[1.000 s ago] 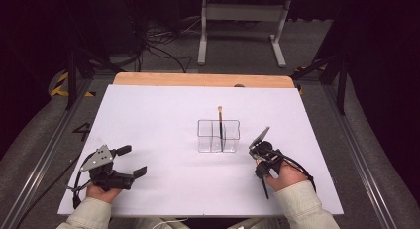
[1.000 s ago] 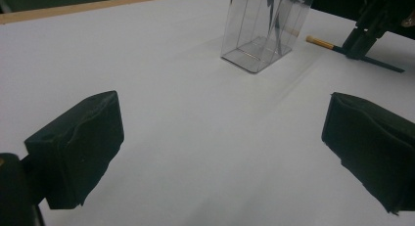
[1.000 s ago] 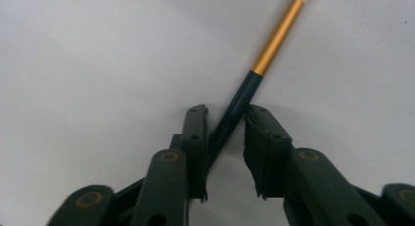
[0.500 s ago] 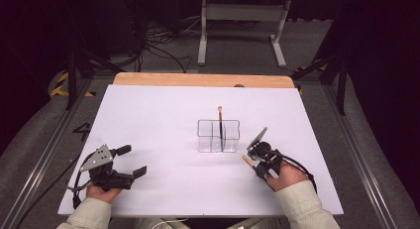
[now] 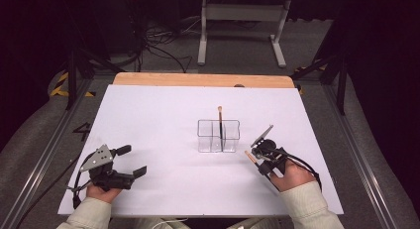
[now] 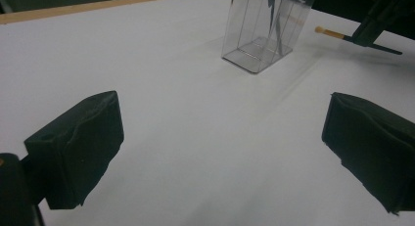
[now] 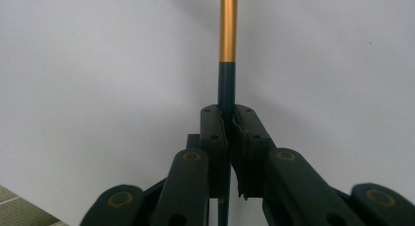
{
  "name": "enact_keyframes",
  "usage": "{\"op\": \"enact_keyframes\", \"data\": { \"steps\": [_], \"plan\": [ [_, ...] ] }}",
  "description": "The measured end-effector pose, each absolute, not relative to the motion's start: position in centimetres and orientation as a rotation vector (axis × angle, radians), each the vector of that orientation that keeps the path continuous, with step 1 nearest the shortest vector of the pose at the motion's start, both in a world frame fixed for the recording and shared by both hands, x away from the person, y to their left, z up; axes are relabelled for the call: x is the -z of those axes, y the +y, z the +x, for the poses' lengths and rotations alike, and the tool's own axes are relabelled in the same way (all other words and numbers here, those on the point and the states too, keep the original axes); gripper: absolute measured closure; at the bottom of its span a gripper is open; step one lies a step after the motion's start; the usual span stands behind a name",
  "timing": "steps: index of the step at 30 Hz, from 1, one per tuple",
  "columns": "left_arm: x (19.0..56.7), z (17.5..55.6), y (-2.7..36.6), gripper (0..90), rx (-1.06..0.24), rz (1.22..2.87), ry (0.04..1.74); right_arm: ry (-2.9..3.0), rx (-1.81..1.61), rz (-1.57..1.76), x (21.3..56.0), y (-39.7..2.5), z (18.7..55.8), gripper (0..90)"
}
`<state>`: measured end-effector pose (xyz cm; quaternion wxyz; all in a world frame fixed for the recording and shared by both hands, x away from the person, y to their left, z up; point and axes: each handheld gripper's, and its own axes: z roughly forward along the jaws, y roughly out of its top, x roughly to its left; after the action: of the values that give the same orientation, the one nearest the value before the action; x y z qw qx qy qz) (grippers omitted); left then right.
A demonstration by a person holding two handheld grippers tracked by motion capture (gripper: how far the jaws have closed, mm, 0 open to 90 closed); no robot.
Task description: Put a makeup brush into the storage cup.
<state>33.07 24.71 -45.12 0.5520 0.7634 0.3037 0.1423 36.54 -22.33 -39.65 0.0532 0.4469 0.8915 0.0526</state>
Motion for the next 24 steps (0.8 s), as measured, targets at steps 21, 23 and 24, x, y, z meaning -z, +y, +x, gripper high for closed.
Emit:
{"op": "enact_keyframes", "data": {
  "steps": [21,23,24],
  "plan": [
    [45.1,33.1,24.7,2.5,-0.337,1.808,0.717,2.615,-0.593,1.197,35.1,-23.1,34.6,83.9],
    [45.1,33.1,24.7,2.5,-0.337,1.808,0.716,2.598,-0.649,1.178,34.8,-23.3,34.5,83.9],
    [45.1,33.1,24.7,2.5,-0.337,1.808,0.716,2.588,-0.677,1.170,34.7,-23.3,34.4,83.9]
  ]
}}
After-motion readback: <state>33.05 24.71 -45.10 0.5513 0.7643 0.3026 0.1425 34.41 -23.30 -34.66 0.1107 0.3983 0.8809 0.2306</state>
